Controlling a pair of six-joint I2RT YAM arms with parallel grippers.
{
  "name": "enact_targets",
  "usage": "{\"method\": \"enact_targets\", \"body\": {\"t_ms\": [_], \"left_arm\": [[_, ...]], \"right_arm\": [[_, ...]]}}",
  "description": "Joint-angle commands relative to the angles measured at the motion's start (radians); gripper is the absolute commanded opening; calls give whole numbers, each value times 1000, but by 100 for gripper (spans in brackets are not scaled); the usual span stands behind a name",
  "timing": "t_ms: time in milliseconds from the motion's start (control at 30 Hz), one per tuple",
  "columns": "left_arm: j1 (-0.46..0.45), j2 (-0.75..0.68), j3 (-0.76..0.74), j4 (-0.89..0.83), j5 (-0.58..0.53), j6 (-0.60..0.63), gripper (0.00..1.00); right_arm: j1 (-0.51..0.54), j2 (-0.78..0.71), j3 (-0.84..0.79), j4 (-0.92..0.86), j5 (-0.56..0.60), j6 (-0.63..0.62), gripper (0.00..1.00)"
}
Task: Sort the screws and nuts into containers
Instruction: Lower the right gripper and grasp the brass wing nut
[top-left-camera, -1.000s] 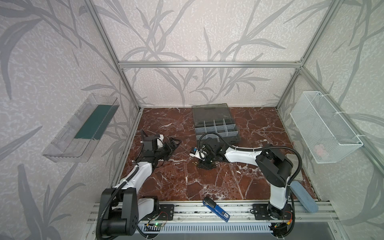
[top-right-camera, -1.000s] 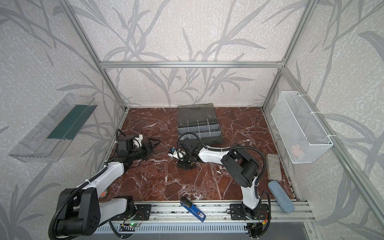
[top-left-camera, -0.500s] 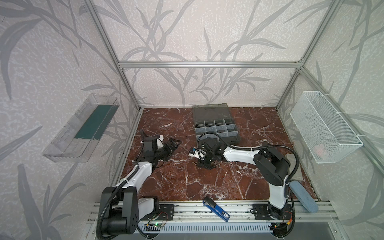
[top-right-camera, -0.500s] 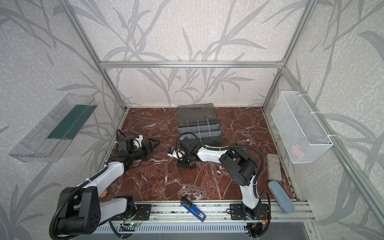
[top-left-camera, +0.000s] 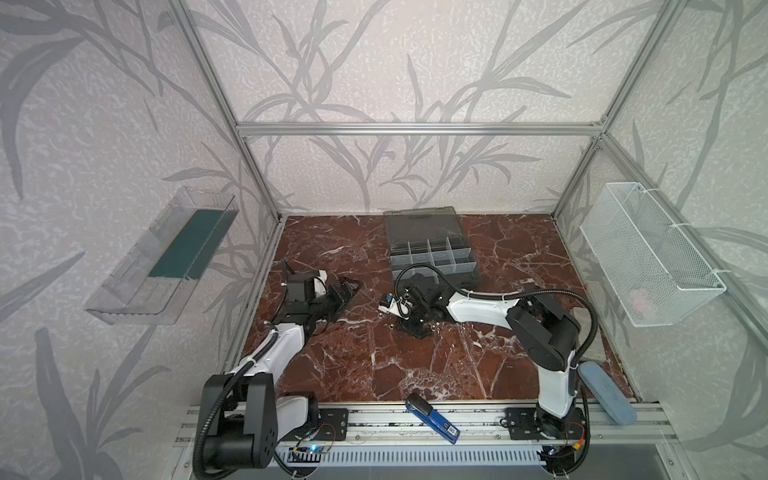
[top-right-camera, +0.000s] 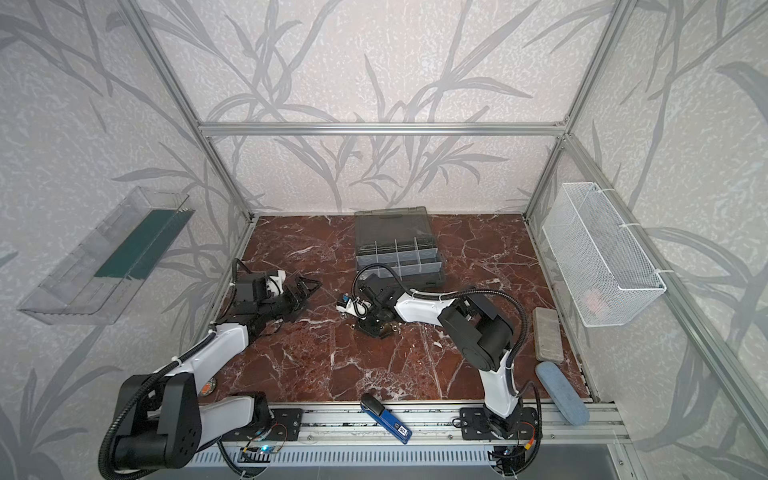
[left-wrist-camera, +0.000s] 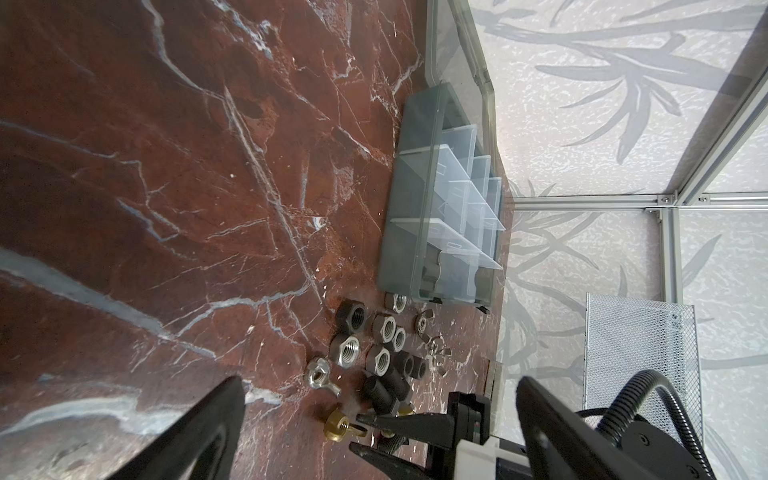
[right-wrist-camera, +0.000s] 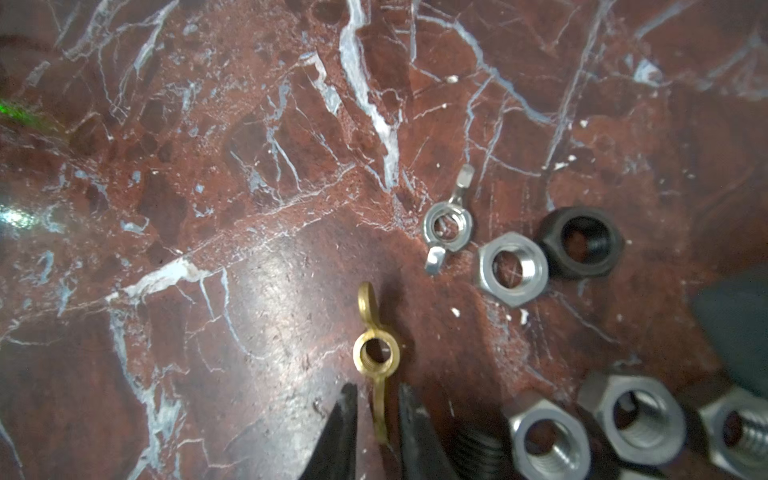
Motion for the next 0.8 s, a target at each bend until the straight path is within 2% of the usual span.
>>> {"method": "enact_targets", "body": {"t_ms": [0, 333, 500, 567, 767], "left_arm": [[7, 3, -15, 1, 6, 3, 100], [8, 5, -18, 0, 7, 3, 99], [8, 5, -20, 2, 5, 3, 99], [9, 5, -20, 2, 5, 3, 100], [11, -9, -16, -5, 8, 4, 99]], "right_arm": [[-4, 24, -12, 14, -7, 8, 19], [-6, 31, -20, 35, -13, 16, 17], [-7, 32, -22, 41, -13, 19, 9], [-9, 29, -22, 42, -10, 21, 1], [-55, -49, -62, 100, -100, 76, 0]]}}
